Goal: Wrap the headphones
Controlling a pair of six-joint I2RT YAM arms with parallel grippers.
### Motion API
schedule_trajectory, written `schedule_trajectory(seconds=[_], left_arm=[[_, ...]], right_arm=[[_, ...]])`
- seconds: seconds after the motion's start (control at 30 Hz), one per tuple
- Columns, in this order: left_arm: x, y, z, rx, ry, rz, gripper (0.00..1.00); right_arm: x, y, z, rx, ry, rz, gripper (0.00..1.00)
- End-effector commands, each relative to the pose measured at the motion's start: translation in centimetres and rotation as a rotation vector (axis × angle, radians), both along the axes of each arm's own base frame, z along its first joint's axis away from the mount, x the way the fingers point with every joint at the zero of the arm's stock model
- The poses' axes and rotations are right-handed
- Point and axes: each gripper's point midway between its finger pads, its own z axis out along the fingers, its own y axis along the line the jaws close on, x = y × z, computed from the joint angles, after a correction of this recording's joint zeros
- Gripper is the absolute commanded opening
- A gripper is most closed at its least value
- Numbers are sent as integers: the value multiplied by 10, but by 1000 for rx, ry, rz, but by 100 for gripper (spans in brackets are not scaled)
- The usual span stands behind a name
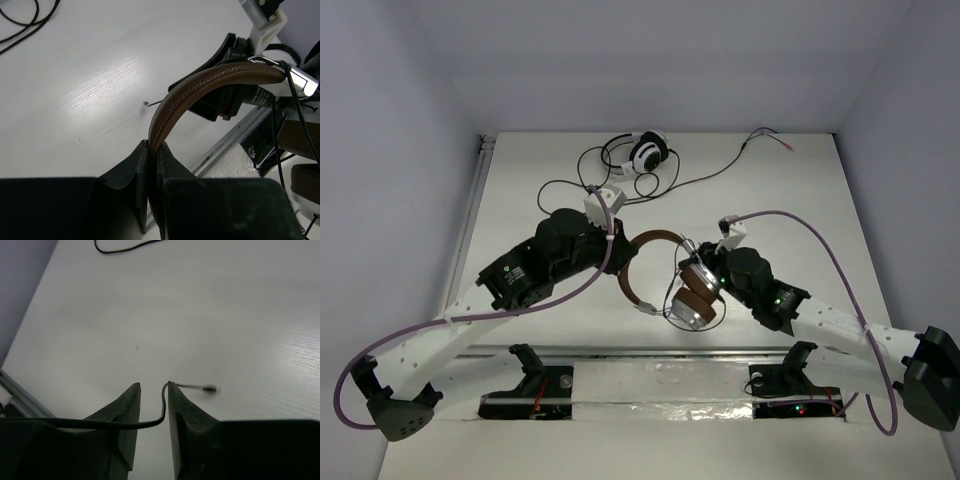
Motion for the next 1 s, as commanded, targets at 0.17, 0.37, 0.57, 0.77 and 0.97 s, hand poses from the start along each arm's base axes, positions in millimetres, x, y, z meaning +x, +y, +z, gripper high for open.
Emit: schedule_trajectory(seconds=[0.17, 0.37, 0.57, 0.77, 0.97], left_arm=[[10, -6, 101, -263, -142, 24, 0], [12, -7, 111, -261, -144, 30, 0], [10, -11, 117, -277, -138, 10, 0], [12, -16, 119, -286, -125, 6, 0], [19, -10, 133, -280, -144, 57, 0]], right_arm=[[4, 18, 28, 190, -83, 34, 40], [17, 4, 23, 177, -81, -68, 43], [19, -7, 34, 196, -121, -113, 51], [7, 16, 52, 264, -156, 30, 49], [3, 10, 44, 250, -92, 2, 24]])
